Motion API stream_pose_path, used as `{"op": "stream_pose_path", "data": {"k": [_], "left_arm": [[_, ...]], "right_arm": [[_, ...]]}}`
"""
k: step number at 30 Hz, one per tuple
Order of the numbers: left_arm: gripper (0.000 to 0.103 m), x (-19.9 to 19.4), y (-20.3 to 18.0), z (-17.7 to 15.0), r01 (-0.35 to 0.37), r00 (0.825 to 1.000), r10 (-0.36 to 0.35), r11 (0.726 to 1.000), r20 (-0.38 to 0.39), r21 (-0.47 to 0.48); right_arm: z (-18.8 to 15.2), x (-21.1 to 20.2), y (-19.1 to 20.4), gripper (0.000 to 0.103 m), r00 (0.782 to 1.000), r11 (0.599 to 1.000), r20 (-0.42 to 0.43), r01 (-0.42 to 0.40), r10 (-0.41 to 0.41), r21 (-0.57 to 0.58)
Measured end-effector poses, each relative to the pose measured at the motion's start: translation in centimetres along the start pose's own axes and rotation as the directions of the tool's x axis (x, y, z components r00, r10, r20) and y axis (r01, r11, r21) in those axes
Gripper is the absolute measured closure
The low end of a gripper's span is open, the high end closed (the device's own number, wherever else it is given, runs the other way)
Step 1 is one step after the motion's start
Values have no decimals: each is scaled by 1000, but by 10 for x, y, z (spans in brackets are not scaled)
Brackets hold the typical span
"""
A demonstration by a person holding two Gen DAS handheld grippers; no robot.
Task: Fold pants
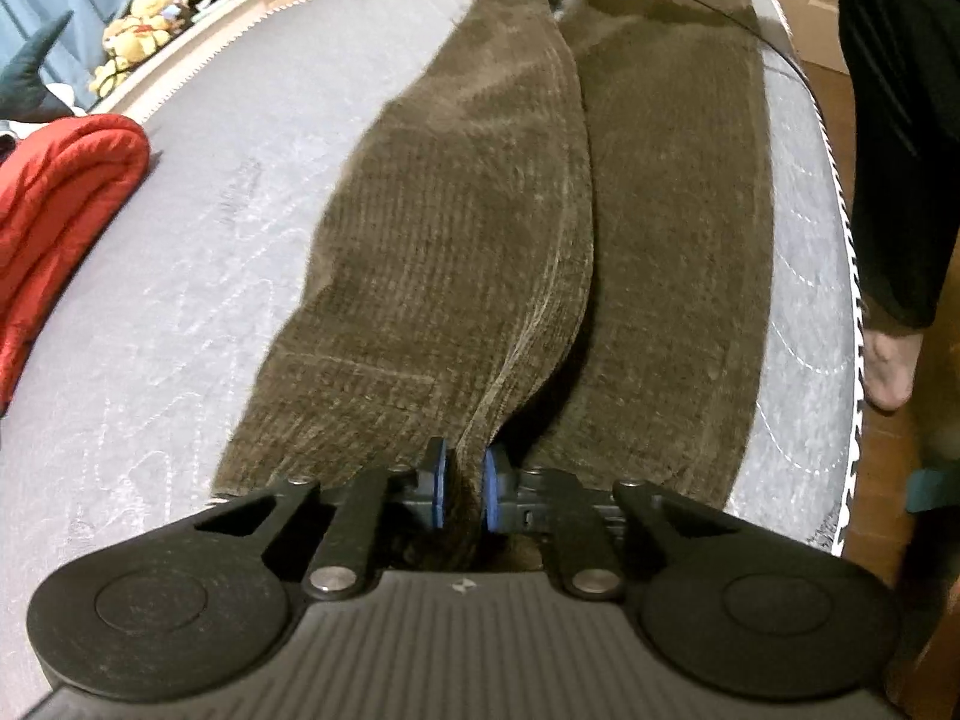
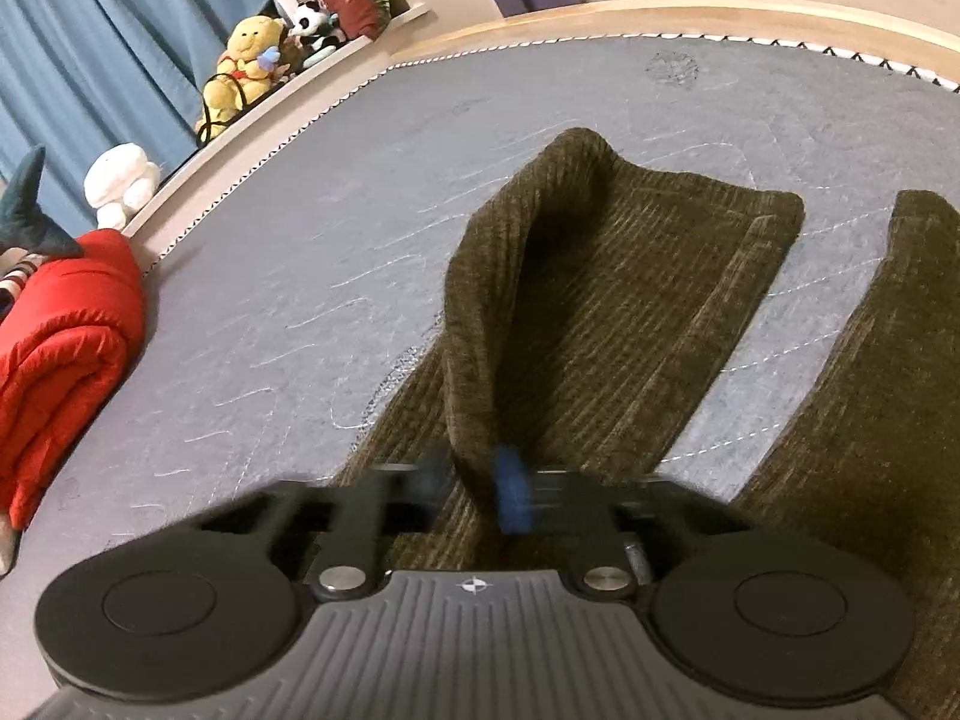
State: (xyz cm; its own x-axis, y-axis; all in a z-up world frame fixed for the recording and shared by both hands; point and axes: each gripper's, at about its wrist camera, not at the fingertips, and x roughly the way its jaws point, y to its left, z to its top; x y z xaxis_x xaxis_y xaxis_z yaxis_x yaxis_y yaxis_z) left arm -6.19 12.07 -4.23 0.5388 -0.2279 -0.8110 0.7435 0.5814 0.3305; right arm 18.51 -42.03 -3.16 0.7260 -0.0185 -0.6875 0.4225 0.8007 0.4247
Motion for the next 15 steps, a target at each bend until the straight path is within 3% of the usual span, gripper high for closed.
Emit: {"op": "stream_pose_path", "data": {"k": [8, 12, 15], "left_arm": [[94, -17, 6, 2, -61, 997, 62, 998, 44, -22], [98, -36, 14, -9, -73, 997, 74, 997, 30, -39], [98, -53, 20, -21, -63, 998, 64, 995, 19, -77]], "right_arm": [[25, -83, -11, 97, 991, 992, 118, -79, 68, 93], [22, -145, -30, 97, 997, 985, 74, -39, 27, 166], [2, -185, -48, 97, 999, 985, 12, 50, -53, 166]]}}
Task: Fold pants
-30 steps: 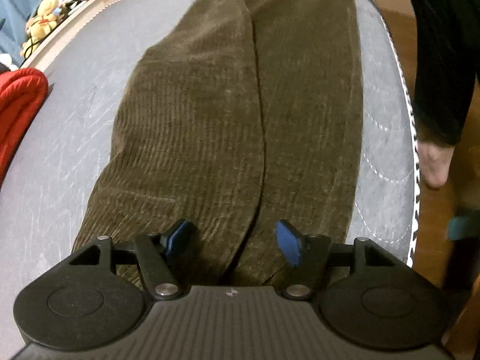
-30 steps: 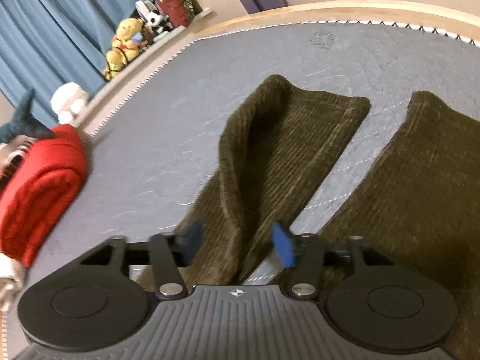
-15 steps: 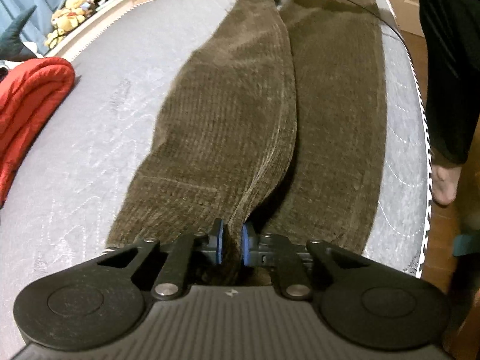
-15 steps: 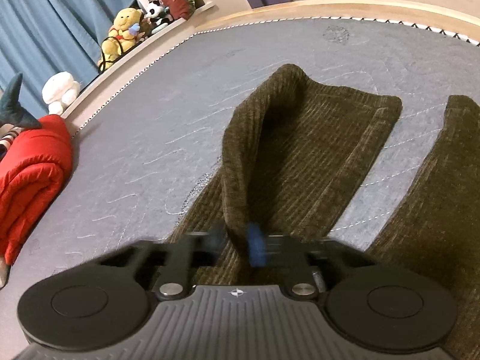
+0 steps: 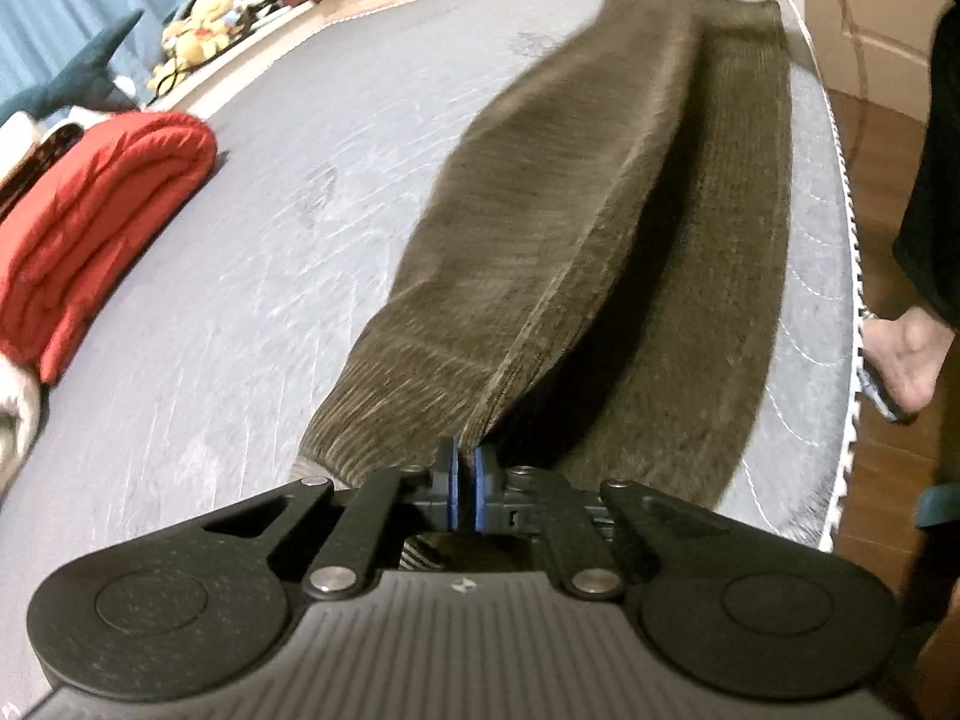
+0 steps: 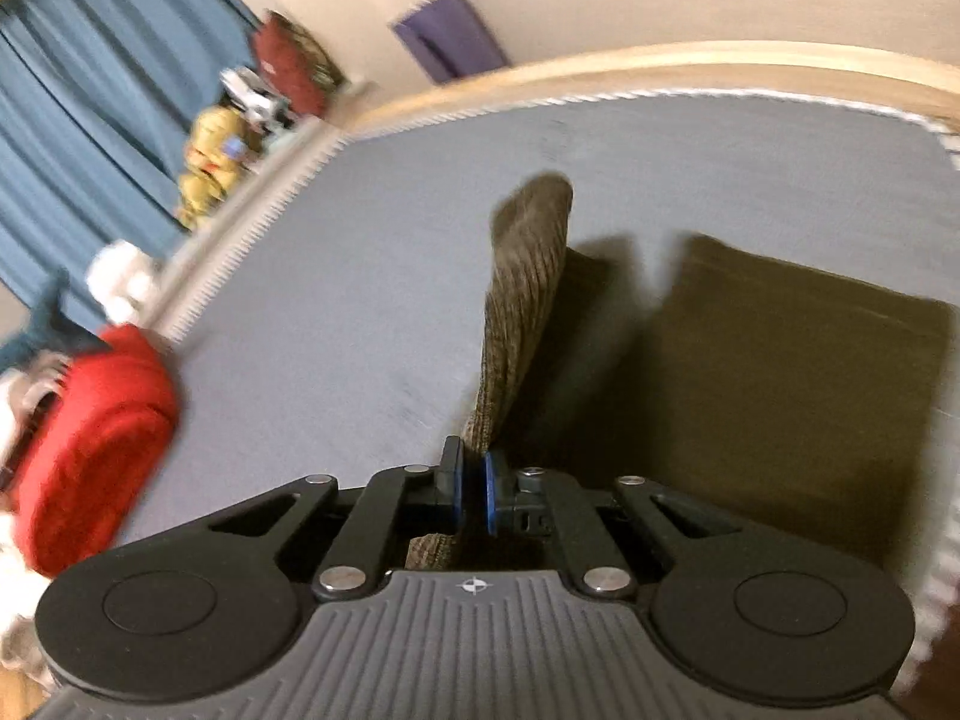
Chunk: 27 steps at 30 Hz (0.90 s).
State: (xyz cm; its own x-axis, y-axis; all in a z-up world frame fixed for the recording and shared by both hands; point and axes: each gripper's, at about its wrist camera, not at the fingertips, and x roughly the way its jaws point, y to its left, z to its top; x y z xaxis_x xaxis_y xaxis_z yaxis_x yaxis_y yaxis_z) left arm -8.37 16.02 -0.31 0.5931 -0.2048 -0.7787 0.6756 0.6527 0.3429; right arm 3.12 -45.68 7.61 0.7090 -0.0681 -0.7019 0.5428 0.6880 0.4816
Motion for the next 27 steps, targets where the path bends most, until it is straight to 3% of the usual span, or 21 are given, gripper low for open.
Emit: {"op": "stream_pose_path", "data": {"k": [2, 4, 6, 8, 9, 10, 12, 14, 17, 22, 27], "left_arm": [[98, 0, 1, -8, 50, 997, -53, 998, -52, -44], [95, 9, -10, -14, 92, 987, -94, 996, -133, -18], [90, 7, -18, -11, 111, 984, -108, 994, -142, 14], [85, -9, -11, -2, 119, 991, -121, 992, -58, -28], [75, -19, -6, 3, 130, 992, -130, 990, 4, -61], [70, -30, 1, 7, 146, 987, -139, 985, 78, -94], [50, -40, 7, 13, 172, 971, -146, 976, 187, -133], [49, -34, 9, 21, 198, 960, -156, 966, 233, -167], [49, -13, -5, 35, 135, 973, -106, 982, 207, -135], [46, 18, -13, 50, 43, 983, -22, 993, 184, -113], [44, 39, -11, 61, 36, 985, -9, 987, 174, -156]], "right_arm": [[-19, -16, -20, 97, 994, 996, -58, 91, -91, -4], [-37, -21, -37, 96, 978, 986, -120, 169, -169, -13], [-47, -20, -59, 92, 965, 980, -185, 196, -188, 26], [-43, -28, -75, 90, 966, 970, -139, 228, -216, 82], [-34, -35, -83, 85, 970, 965, -79, 237, -229, 108], [-25, -40, -87, 83, 973, 964, -35, 231, -229, 133], [-4, -50, -101, 64, 975, 960, 59, 200, -215, 195], [15, -51, -116, 59, 977, 964, 107, 160, -186, 210], [28, -36, -141, 59, 983, 969, 109, 121, -147, 217], [28, 7, -174, 57, 987, 949, -3, 155, -161, 275], [34, 27, -181, 57, 990, 967, 28, 133, -142, 217]]}}
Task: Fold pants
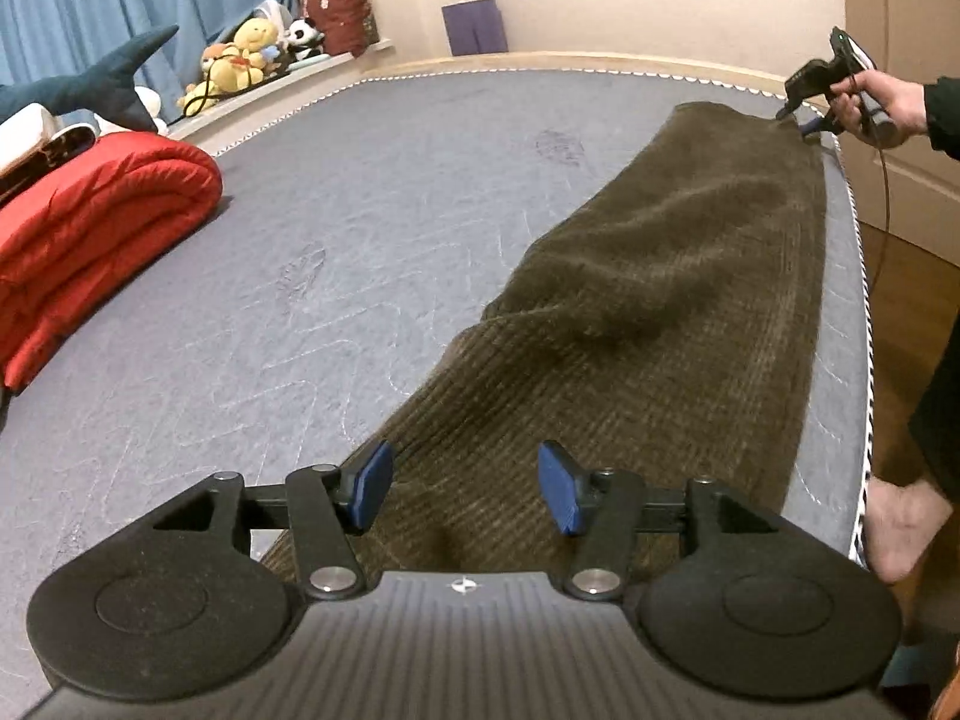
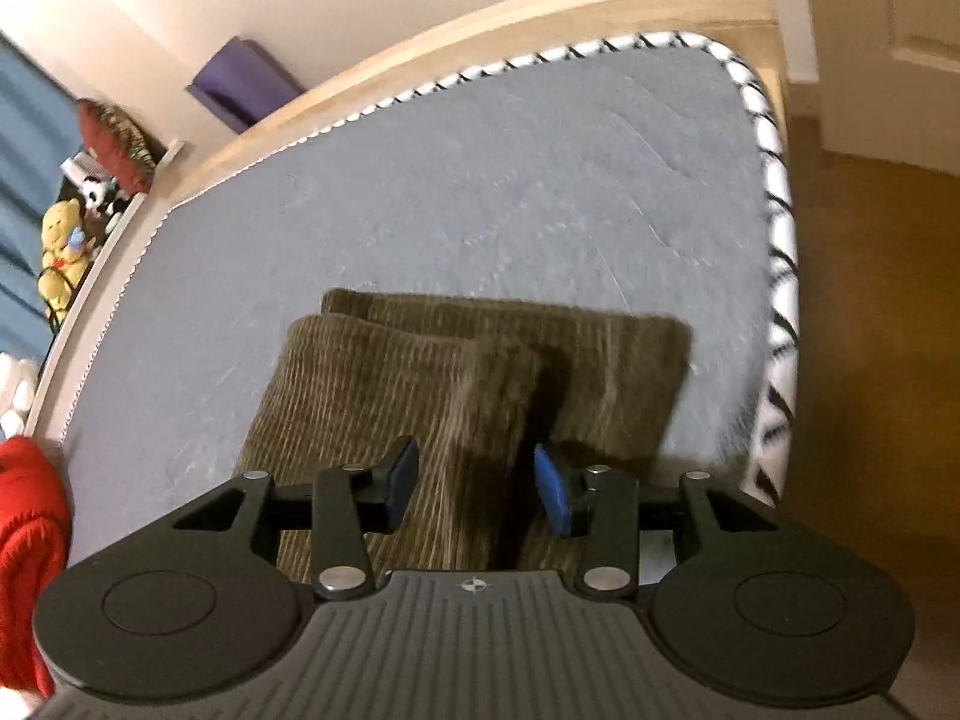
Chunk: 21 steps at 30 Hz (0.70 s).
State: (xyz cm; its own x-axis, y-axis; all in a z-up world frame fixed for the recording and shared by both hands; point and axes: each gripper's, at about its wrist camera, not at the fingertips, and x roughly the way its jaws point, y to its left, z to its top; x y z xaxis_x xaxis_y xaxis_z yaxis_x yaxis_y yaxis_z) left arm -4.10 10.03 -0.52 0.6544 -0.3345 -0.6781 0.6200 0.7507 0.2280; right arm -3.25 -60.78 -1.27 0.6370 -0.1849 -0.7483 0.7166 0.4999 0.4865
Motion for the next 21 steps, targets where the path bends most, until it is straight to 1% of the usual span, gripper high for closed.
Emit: {"op": "stream_pose_path", "data": {"k": [4, 5, 6, 7, 8, 9, 11, 13, 14, 15, 16, 17, 18, 19, 20, 21], "left_arm": [[44, 1, -1, 3, 12, 1000, -12, 1000, 14, -5], [44, 1, -3, 4, 17, 1000, -17, 1000, 14, -3], [44, 3, -4, 4, 20, 1000, -20, 1000, 12, 1], [44, 6, -7, 3, 19, 1000, -19, 1000, 9, 6], [44, 8, -8, 3, 20, 1000, -20, 1000, 2, 11], [44, 10, -10, 3, 22, 1000, -22, 1000, -3, 17], [44, 13, -13, 2, 26, 1000, -26, 999, -11, 28], [44, 17, -16, 1, 50, 999, -50, 998, -17, 27], [44, 18, -18, 2, 62, 998, -61, 998, -21, 31], [44, 20, -20, 2, 75, 997, -74, 996, -26, 37], [44, 22, -23, 2, 88, 996, -87, 995, -35, 46], [44, 25, -26, 1, 99, 994, -97, 993, -46, 57], [44, 26, -28, 1, 107, 993, -104, 992, -54, 67], [44, 26, -30, 0, 115, 992, -110, 990, -64, 77], [44, 25, -32, -1, 123, 991, -118, 989, -70, 79], [44, 25, -31, -2, 134, 989, -128, 988, -74, 77]], "right_arm": [[5, 12, -2, 57, 999, 999, 29, -29, 29, -12], [7, 15, -3, 65, 999, 999, 32, -34, 34, -8], [9, 17, -5, 84, 998, 999, 35, -43, 43, -5], [12, 19, -7, 84, 998, 998, 42, -56, 56, -1], [15, 20, -7, 89, 996, 997, 55, -71, 71, 4], [17, 15, -5, 89, 993, 996, 74, -91, 90, 5], [18, -4, 3, 90, 985, 993, 129, -120, 119, 4], [22, -36, 11, 91, 968, 992, 217, -125, 126, -18], [22, -45, 8, 91, 965, 996, 243, -92, 94, -18], [21, -46, -1, 91, 971, 999, 237, -40, 33, 26], [19, -40, -11, 91, 977, 996, 210, 23, -39, 81], [17, -31, -22, 91, 982, 989, 159, 81, -100, 123], [16, -20, -34, 90, 988, 980, 97, 106, -123, 167], [15, -15, -45, 90, 991, 971, 66, 103, -120, 217], [16, -15, -49, 89, 992, 967, 64, 95, -113, 237], [18, -17, -47, 88, 991, 969, 69, 93, -111, 229]]}}
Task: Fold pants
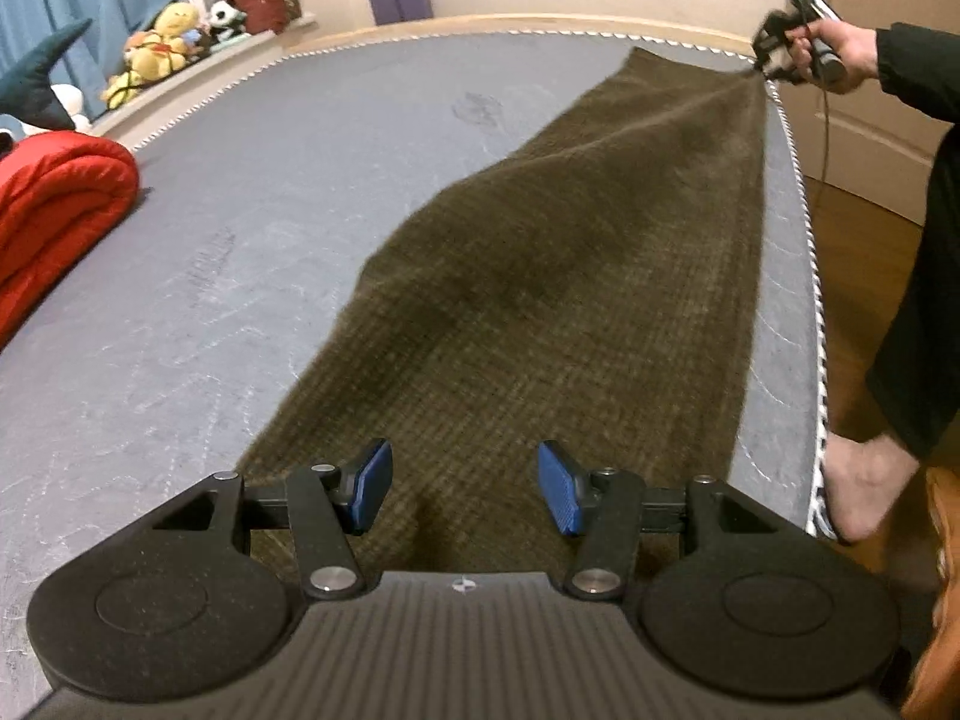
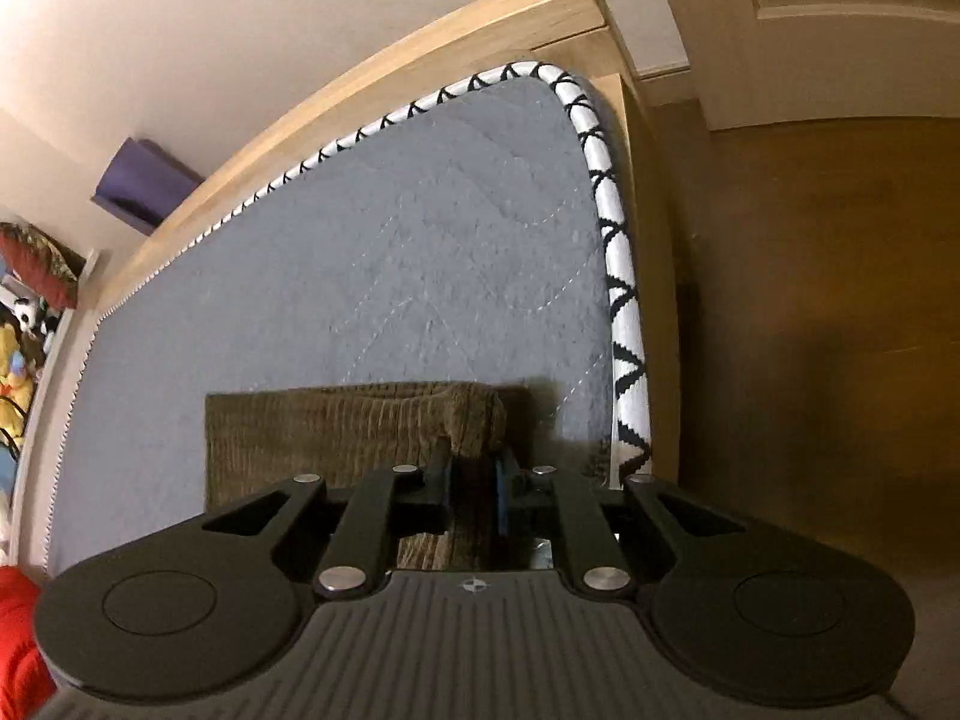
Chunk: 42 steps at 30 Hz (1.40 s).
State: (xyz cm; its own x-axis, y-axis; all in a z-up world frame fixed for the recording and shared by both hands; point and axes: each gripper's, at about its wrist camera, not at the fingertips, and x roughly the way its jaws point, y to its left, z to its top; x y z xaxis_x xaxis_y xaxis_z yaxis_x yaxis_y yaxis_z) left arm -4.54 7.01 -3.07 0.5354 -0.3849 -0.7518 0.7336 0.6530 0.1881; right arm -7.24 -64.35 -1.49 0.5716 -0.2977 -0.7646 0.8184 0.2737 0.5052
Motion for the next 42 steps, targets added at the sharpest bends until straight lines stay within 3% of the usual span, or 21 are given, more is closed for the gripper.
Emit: {"op": "stream_pose_path", "data": {"k": [1, 3, 6, 9, 11, 13, 15, 17, 18, 21, 23, 26, 27, 29, 32, 34, 36, 39, 40, 41, 42], "left_arm": [[44, -1, 0, -2, 12, 1000, -12, 1000, -2, -7], [44, -3, 3, -6, 33, 999, -33, 999, -8, -26], [44, 3, 4, -14, 27, 997, -29, 999, -65, -39], [46, 18, 2, -31, 60, 976, -71, 996, -204, -62], [46, 8, 1, -37, 58, 975, -72, 996, -209, -74], [46, -5, -7, -44, 58, 966, -62, 998, -251, -21], [45, -7, -18, -58, 60, 950, -42, 997, -310, 49], [45, -12, -21, -58, 53, 956, -33, 997, -291, 60], [45, -16, -16, -54, 56, 962, -47, 998, -269, 27], [45, -37, 2, -38, 84, 991, -93, 992, -99, -90], [44, -47, 14, -28, 57, 998, -58, 987, -4, -147], [36, -45, 35, -11, -77, 993, 98, 961, 66, -266], [30, -41, 41, -7, -147, 983, 172, 942, 57, -302], [30, -30, 50, -3, -234, 967, 254, 913, 16, -334], [31, -12, 54, -1, -314, 947, 320, 895, -34, -316], [35, -4, 56, -3, -331, 943, 328, 892, -62, -309], [47, 6, 61, -11, -352, 936, 330, 886, -123, -301], [55, 19, 77, -39, -430, 889, 367, 875, -275, -223], [55, 19, 78, -46, -421, 893, 361, 881, -268, -217], [55, 17, 80, -47, -413, 899, 352, 880, -262, -236], [55, 13, 82, -49, -412, 900, 346, 873, -264, -261]], "right_arm": [[1, -6, 5, 83, 1000, 1000, 28, 2, -1, -27], [0, -23, 20, 61, 988, 994, 147, 51, -36, -98], [-5, -41, 43, 54, 966, 978, 260, 45, 9, -202], [-15, -43, 66, 53, 968, 943, 209, -63, 137, -326], [-30, -44, 85, 52, 965, 894, 155, -129, 213, -429], [-49, -43, 108, 46, 956, 826, 74, -203, 282, -526], [-67, -36, 126, 33, 935, 751, -89, -331, 344, -572], [-83, -29, 139, 32, 907, 692, -214, -417, 364, -589], [-94, -29, 146, 32, 903, 663, -245, -426, 353, -616], [-126, -31, 164, 32, 898, 568, -292, -436, 330, -698], [-147, -36, 174, 32, 884, 494, -334, -461, 326, -737], [-185, -48, 189, 32, 853, 347, -402, -507, 332, -789], [-198, -53, 193, 32, 840, 303, -425, -524, 337, -796], [-224, -64, 202, 33, 818, 249, -460, -553, 346, -795], [-268, -75, 217, 33, 779, 169, -509, -593, 366, -787], [-300, -87, 228, 34, 745, 87, -549, -619, 380, -780], [-332, -101, 238, 34, 693, 1, -606, -658, 391, -753], [-376, -115, 255, 34, 602, -134, -709, -720, 368, -681], [-387, -119, 259, 34, 583, -170, -734, -731, 349, -661], [-399, -122, 260, 34, 577, -203, -751, -732, 322, -650], [-414, -122, 261, 36, 589, -237, -755, -720, 288, -652]]}}
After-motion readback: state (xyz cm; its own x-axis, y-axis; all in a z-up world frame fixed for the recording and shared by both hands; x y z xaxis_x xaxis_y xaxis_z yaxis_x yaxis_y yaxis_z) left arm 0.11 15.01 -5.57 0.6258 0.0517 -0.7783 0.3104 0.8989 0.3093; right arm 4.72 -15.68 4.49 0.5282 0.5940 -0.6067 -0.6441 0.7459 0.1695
